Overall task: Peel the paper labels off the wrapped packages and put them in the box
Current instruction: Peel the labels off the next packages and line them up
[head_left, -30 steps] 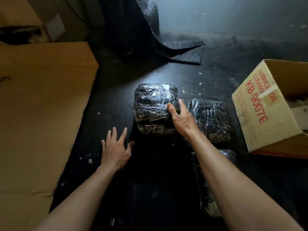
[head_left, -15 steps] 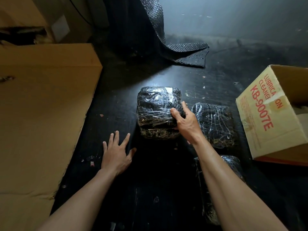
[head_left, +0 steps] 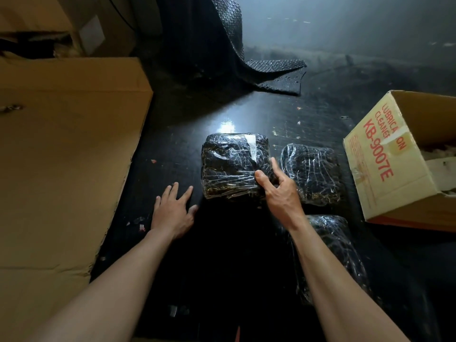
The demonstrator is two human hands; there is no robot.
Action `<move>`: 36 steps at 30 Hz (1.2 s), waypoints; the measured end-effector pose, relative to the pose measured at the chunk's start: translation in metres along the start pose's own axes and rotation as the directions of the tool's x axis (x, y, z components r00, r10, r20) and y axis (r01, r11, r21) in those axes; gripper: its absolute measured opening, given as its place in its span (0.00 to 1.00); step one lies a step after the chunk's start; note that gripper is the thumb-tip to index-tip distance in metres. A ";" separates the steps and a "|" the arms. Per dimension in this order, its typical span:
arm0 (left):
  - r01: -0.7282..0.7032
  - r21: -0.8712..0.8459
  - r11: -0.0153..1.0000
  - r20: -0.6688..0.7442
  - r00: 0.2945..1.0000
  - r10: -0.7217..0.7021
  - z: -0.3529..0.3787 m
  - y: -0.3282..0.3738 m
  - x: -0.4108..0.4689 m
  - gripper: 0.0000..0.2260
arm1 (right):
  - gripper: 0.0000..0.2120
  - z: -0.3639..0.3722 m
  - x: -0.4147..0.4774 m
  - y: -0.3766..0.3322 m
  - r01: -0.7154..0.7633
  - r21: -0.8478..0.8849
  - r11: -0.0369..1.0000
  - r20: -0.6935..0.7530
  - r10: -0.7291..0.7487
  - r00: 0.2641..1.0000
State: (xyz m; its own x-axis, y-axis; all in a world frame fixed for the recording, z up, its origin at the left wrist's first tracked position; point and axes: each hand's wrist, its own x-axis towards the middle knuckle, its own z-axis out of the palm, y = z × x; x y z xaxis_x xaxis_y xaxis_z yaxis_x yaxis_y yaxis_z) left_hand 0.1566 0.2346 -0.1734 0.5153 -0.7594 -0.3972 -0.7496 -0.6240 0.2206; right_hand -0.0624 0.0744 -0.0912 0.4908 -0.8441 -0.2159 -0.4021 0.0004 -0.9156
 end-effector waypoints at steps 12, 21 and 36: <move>-0.007 -0.008 1.000 -0.074 0.997 0.006 0.001 -0.015 -0.010 0.29 | 0.32 0.015 -0.111 0.036 -0.170 0.060 0.984 -0.026 0.172 0.985; -0.007 -0.033 0.999 -0.076 0.997 0.005 0.002 -0.019 -0.018 0.28 | 0.34 0.041 -0.135 0.068 -0.279 0.029 0.960 0.023 0.278 0.960; 0.032 -0.091 0.995 -0.089 0.995 -0.040 -0.004 -0.011 -0.015 0.28 | 0.33 0.029 -0.120 0.050 -0.299 -0.303 0.905 -0.020 0.308 0.951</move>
State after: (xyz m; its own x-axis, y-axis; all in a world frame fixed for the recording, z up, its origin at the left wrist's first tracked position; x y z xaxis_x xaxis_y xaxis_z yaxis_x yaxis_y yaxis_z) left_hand 0.1594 0.2521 -0.1664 0.5800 -0.7470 -0.3250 -0.6916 -0.6623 0.2881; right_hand -0.1188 0.1911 -0.1206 0.3275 -0.8135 -0.4806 -0.7448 0.0907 -0.6611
